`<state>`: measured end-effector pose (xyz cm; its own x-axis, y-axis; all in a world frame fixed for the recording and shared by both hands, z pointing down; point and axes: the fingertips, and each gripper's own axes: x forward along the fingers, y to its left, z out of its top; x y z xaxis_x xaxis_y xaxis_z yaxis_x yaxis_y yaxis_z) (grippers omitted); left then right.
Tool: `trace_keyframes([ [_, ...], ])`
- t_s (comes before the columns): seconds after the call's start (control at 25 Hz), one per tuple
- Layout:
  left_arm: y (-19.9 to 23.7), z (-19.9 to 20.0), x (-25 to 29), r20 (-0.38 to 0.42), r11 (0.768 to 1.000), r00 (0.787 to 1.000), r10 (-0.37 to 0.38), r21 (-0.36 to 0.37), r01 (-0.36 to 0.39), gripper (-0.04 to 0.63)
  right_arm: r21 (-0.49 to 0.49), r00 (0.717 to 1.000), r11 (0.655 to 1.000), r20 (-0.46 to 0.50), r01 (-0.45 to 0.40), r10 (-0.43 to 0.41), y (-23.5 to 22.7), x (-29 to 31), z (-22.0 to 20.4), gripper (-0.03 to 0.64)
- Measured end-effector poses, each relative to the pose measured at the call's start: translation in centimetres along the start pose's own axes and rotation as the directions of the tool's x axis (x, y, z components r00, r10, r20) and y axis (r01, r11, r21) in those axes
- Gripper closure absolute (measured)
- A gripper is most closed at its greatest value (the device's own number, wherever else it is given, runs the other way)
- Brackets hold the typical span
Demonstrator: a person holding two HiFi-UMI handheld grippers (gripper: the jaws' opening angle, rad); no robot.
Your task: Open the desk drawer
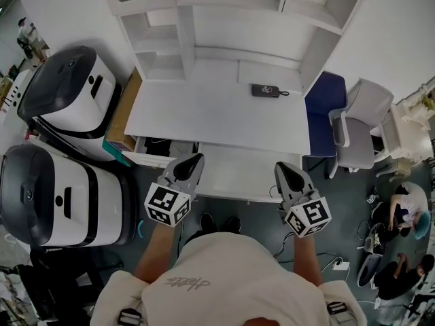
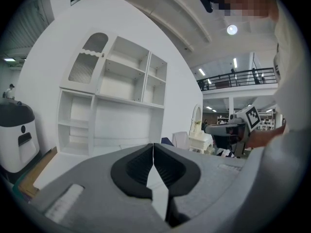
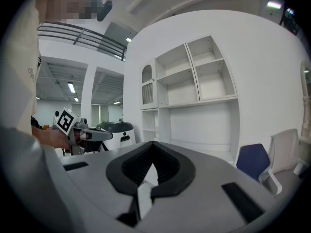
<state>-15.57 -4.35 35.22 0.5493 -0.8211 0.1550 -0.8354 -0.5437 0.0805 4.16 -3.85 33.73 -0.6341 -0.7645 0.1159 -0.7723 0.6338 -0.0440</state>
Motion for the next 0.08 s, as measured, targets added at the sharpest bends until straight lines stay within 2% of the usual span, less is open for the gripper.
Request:
trace_keyframes([
  [0.08,0.07,-0.19,0.03,-0.002,1.0,1.0,-0.004,0.0,0.004,0.58,0.002,1.0,1.0,-0.001,0.005,-0.005,0.01,0.09,-0.1,0.615],
])
